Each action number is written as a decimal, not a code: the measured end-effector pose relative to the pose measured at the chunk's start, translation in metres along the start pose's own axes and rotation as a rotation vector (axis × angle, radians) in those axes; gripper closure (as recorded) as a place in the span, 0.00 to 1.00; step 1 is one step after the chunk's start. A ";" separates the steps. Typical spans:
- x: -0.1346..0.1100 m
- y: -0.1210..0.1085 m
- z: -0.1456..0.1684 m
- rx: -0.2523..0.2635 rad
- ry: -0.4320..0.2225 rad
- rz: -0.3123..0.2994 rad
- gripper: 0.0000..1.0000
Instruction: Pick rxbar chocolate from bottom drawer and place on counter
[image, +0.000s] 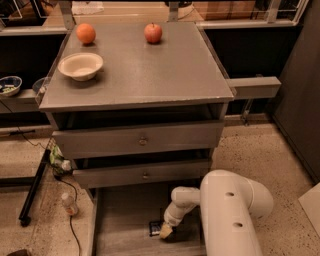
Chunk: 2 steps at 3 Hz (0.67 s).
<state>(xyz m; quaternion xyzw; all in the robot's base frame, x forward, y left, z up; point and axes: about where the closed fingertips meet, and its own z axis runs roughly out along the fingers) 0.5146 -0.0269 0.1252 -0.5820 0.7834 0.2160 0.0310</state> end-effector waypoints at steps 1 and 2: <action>0.000 0.000 0.000 0.000 0.000 0.000 0.72; 0.002 0.009 -0.009 -0.016 -0.005 -0.008 1.00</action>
Offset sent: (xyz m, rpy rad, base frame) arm 0.0000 0.0000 0.0000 0.0000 0.0000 0.0000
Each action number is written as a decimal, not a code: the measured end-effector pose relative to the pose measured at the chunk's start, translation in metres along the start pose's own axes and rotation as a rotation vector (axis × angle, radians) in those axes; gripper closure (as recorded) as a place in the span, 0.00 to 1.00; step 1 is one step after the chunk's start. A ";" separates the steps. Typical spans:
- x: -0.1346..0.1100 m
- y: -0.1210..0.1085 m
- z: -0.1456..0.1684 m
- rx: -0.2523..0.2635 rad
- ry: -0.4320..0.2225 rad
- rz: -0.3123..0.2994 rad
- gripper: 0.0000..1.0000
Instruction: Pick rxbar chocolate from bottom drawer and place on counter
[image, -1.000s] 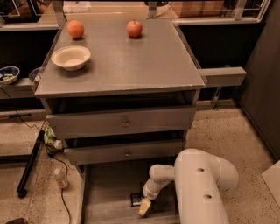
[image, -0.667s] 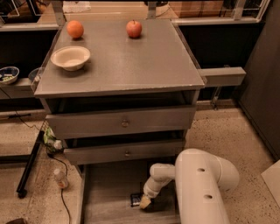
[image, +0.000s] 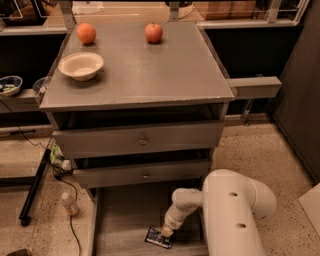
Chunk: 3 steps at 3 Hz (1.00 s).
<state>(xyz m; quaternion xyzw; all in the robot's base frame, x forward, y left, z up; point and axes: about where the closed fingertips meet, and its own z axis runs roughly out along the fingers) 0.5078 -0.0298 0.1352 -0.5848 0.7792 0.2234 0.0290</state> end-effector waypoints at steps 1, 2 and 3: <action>0.000 0.001 0.000 -0.001 -0.001 0.000 1.00; -0.004 0.006 -0.014 -0.039 -0.021 0.025 1.00; -0.012 0.009 -0.034 -0.062 -0.038 0.041 1.00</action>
Offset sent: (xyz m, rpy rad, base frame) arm 0.0026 -0.0046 0.0188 0.0334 0.0549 -0.0282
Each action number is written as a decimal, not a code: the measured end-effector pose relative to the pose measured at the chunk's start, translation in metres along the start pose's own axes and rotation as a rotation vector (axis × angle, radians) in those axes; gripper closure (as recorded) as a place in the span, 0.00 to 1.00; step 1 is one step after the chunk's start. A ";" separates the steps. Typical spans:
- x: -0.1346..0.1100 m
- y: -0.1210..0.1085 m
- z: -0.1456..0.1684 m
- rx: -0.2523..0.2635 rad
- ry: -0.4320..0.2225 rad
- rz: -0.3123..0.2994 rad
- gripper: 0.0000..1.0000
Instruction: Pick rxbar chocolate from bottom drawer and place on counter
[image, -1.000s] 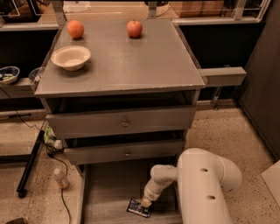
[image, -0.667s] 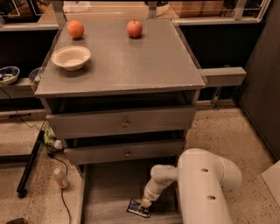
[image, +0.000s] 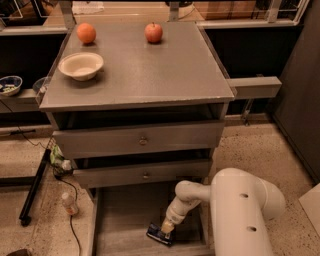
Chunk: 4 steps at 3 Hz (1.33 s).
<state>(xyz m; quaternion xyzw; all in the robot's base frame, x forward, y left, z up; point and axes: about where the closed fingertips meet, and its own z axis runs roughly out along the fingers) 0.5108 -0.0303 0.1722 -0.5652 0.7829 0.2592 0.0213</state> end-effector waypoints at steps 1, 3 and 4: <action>-0.015 0.009 -0.028 0.001 -0.004 -0.009 1.00; -0.030 0.030 -0.091 0.037 -0.022 -0.019 1.00; -0.026 0.045 -0.143 0.103 -0.022 -0.007 1.00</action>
Offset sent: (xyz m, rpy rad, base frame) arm 0.0141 -0.0002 0.1043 0.0186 -0.0512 0.0050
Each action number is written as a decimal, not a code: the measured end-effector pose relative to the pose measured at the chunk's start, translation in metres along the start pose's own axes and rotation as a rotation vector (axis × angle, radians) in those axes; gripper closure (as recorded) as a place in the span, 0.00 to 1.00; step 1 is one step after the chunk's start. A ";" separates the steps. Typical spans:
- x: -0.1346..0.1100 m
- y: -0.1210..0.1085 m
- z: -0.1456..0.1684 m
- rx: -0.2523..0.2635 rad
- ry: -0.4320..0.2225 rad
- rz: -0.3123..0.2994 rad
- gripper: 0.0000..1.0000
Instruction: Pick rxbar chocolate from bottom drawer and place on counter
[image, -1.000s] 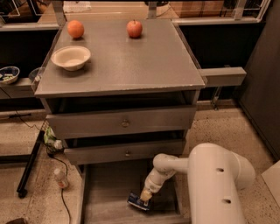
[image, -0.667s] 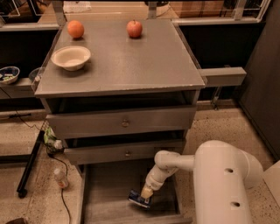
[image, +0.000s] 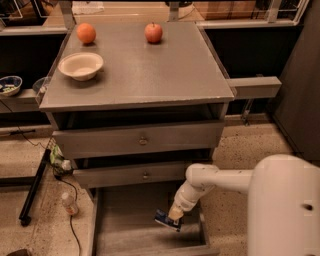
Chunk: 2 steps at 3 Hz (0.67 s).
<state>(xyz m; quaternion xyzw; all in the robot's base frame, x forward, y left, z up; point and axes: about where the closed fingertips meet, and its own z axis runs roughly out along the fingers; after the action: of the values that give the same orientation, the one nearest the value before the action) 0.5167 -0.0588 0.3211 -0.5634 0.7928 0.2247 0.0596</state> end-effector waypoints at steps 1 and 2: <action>0.001 0.007 -0.042 0.063 0.014 0.004 1.00; 0.001 0.006 -0.043 0.064 0.015 0.005 1.00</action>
Offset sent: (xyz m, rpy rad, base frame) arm -0.0009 -0.0154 0.0313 -0.0302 -0.0398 -0.0212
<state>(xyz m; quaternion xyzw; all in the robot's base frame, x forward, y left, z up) 0.5173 -0.0762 0.3613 -0.5607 0.8015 0.1952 0.0712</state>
